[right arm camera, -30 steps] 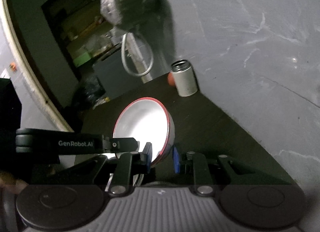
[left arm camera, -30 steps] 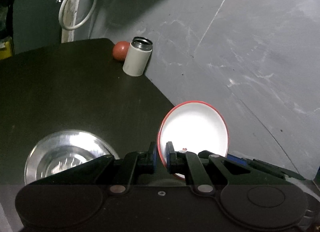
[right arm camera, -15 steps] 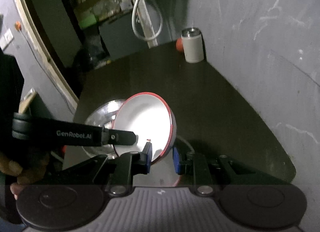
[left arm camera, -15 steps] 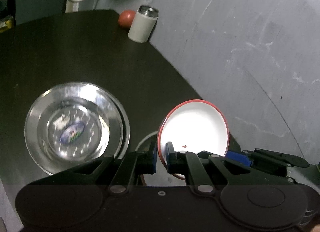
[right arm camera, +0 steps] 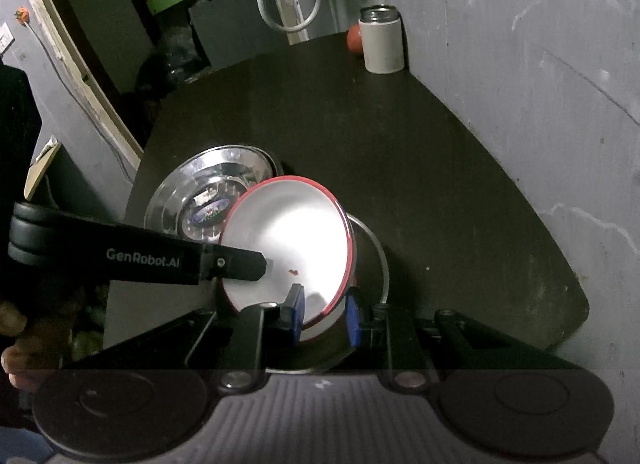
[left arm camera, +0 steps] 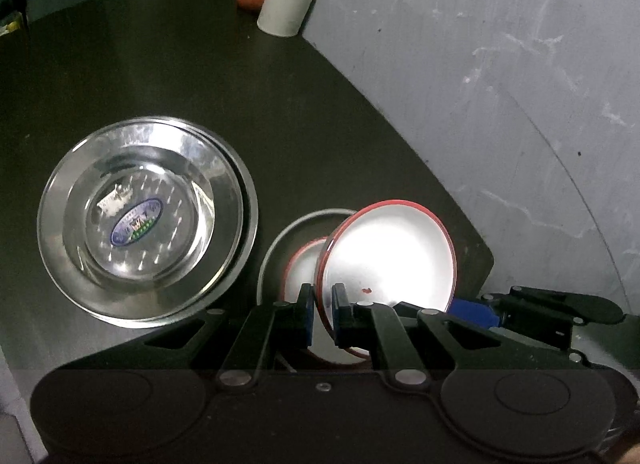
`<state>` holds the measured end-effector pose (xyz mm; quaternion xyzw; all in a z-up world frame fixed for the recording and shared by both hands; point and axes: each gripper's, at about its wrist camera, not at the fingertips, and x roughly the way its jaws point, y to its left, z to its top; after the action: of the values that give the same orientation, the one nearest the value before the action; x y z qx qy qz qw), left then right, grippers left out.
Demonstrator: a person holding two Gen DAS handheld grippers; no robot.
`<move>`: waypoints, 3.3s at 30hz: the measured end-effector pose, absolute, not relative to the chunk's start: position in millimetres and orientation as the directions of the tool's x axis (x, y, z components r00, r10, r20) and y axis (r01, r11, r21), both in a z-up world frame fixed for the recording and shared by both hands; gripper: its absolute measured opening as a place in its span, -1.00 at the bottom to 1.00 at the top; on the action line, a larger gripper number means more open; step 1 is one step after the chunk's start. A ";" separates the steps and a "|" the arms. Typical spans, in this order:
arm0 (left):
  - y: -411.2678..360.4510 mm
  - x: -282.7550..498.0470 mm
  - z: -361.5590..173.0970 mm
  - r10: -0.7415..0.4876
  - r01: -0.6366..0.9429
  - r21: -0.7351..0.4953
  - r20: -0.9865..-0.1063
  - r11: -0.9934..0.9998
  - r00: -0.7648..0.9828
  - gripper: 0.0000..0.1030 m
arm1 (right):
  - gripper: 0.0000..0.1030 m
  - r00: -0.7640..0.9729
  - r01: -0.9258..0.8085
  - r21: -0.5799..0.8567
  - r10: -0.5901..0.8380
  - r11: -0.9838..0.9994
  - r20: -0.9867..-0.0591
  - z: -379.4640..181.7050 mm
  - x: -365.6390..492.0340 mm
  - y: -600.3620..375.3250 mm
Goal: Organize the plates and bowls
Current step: 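Carry the second white bowl with both grippers and lower it onto the stack, then lower the white bowl into the steel bowl with both grippers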
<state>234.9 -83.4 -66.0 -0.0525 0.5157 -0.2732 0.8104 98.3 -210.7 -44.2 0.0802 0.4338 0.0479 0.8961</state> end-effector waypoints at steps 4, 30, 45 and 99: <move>-85.5 234.7 -70.3 -0.474 0.384 -0.349 -0.827 0.855 0.303 -0.83 | -0.52 0.607 -0.020 0.187 0.161 0.982 -0.779 -45.8 103.6 -210.0; -99.9 238.1 -68.9 -0.415 0.385 -0.298 -0.870 0.873 0.267 -0.79 | -0.52 0.562 -0.020 0.196 0.173 0.980 -0.809 -53.4 112.4 -209.9; -106.6 241.7 -64.4 -0.394 0.388 -0.282 -0.885 0.878 0.249 -0.72 | -0.50 0.525 -0.029 0.174 0.163 0.984 -0.835 -53.6 121.2 -206.5; -112.7 241.1 -51.0 -0.335 0.366 -0.237 -0.914 0.900 0.230 -0.31 | -0.45 0.486 -0.106 0.198 0.224 0.975 -0.845 -56.6 133.0 -211.7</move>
<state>241.1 -112.7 -51.0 0.0136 0.5786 -0.2235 0.7843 133.0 -211.7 -56.6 0.0596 0.4977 0.0959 0.8600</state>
